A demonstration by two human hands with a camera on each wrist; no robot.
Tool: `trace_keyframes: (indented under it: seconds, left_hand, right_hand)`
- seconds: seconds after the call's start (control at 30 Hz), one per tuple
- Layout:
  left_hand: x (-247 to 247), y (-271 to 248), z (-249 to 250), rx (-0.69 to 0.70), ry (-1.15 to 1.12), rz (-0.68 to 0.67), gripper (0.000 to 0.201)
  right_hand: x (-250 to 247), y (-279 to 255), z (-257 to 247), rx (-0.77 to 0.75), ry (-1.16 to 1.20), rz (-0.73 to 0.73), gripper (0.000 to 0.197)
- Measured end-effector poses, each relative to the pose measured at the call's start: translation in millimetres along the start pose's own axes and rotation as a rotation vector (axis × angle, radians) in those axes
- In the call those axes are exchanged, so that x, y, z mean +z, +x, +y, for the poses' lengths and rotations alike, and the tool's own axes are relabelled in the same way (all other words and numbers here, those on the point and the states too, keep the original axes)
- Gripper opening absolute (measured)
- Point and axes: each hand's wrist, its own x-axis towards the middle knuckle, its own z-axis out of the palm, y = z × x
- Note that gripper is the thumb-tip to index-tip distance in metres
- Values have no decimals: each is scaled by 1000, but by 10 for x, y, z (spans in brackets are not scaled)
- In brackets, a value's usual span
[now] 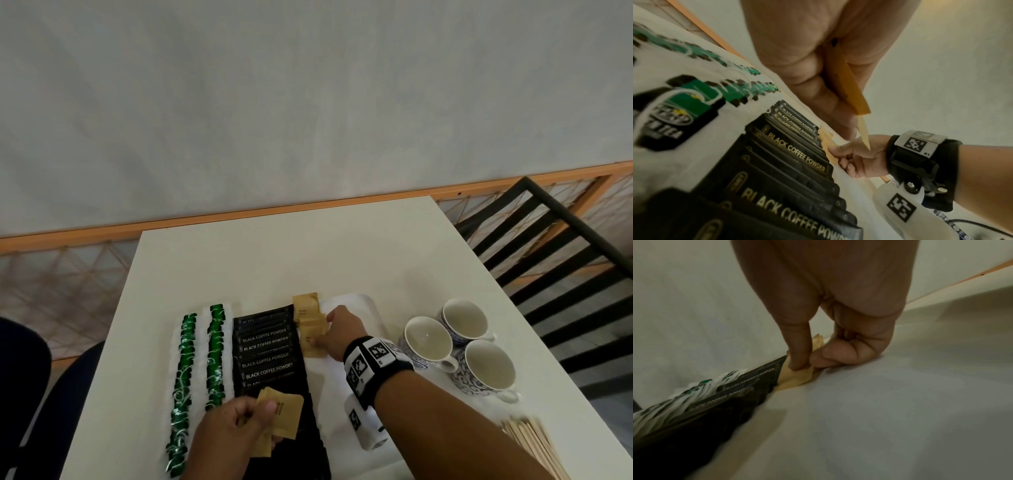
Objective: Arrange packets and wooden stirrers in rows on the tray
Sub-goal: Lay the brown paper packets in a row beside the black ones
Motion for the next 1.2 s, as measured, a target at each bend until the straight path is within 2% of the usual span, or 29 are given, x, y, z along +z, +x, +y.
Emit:
trace_keyframes:
  seconds: [0.17,0.43,0.77,0.93,1.2]
  left_hand:
    - [22,-4,24,11,13,4,23]
    - [9,-15,8,-7,-2,-4,21]
    - [20,-5,-2,-24,-4,-17,20]
    - [32,-7,11,-13,17,-28,21]
    - [25,49,-25,-26,0,-39,21]
  right_hand:
    - [47,110,-33,28,-58,-19,52]
    - [63,189,-55,23,-77,-34,22]
    - [66,213,-87,-29,-56,-11,10]
    - [53,194,-90,-17,-49,-10,26]
    - [88,108,-89,15,95,44,31]
